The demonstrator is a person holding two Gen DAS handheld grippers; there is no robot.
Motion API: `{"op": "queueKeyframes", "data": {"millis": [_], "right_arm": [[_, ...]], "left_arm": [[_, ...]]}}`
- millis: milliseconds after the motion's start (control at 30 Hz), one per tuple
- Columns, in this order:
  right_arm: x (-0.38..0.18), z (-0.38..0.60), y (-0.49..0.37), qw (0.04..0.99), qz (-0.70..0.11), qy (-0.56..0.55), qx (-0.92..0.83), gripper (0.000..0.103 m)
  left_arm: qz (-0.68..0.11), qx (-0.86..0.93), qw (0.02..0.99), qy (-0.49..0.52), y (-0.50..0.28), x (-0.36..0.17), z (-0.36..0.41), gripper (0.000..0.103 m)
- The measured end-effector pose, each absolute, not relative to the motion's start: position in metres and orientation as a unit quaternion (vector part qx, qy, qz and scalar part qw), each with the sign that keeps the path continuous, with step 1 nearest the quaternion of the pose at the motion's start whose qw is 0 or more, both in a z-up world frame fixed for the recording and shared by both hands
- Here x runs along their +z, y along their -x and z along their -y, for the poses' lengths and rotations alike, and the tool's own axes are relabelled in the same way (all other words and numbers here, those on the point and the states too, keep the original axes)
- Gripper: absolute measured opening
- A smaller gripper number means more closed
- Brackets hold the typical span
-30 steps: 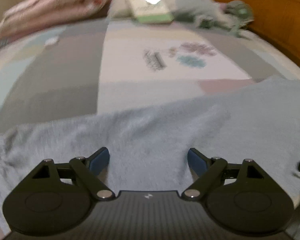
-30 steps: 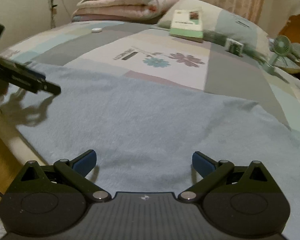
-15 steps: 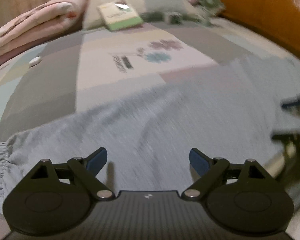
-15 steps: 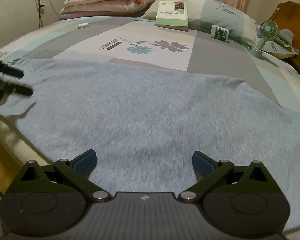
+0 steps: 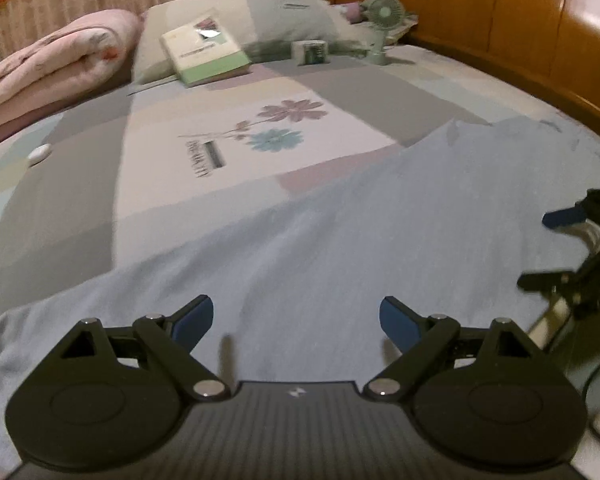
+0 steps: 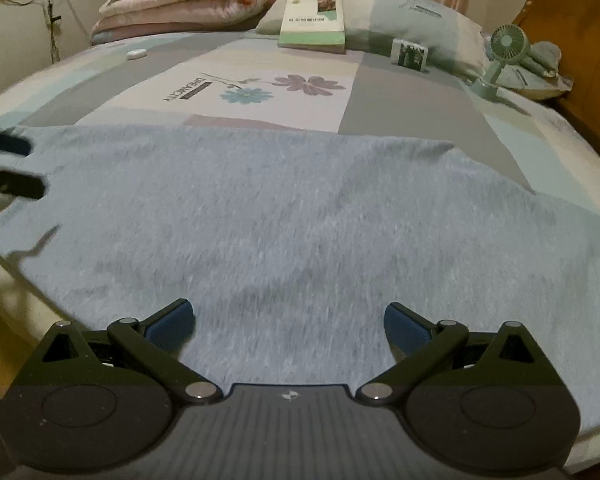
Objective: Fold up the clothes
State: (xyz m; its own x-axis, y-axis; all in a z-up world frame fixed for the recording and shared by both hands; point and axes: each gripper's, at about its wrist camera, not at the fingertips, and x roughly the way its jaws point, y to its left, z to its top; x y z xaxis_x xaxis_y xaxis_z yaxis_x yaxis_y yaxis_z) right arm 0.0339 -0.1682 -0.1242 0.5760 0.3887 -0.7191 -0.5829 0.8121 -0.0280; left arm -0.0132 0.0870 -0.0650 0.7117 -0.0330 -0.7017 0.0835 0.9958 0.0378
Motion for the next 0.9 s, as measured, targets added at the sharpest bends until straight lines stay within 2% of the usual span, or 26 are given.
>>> {"op": "queueKeyframes", "data": {"millis": [167,367,533,733,900], "right_arm": [[-0.126,0.171,-0.033,0.878,-0.365,0.131,0.282,0.103],[-0.126,0.175,-0.033,0.878,-0.362,0.127,0.287,0.103],[-0.113,0.182,-0.040,0.882,-0.353,0.110,0.290,0.103],[-0.100,0.179,-0.102,0.892,-0.350,0.112,0.263,0.103],[-0.105,0.171,-0.164,0.895,-0.367,0.107,0.231,0.103]], "left_arm": [[-0.391,-0.049,0.919,0.003,-0.024,-0.083,-0.096,0.090],[-0.401,0.040,0.913,0.059,-0.050,-0.085,-0.116,0.090],[-0.404,0.043,0.913,0.040,-0.041,-0.078,-0.104,0.090],[-0.421,0.065,0.905,-0.007,-0.034,-0.084,-0.091,0.090],[-0.427,0.064,0.902,0.005,-0.031,-0.088,-0.098,0.090]]}}
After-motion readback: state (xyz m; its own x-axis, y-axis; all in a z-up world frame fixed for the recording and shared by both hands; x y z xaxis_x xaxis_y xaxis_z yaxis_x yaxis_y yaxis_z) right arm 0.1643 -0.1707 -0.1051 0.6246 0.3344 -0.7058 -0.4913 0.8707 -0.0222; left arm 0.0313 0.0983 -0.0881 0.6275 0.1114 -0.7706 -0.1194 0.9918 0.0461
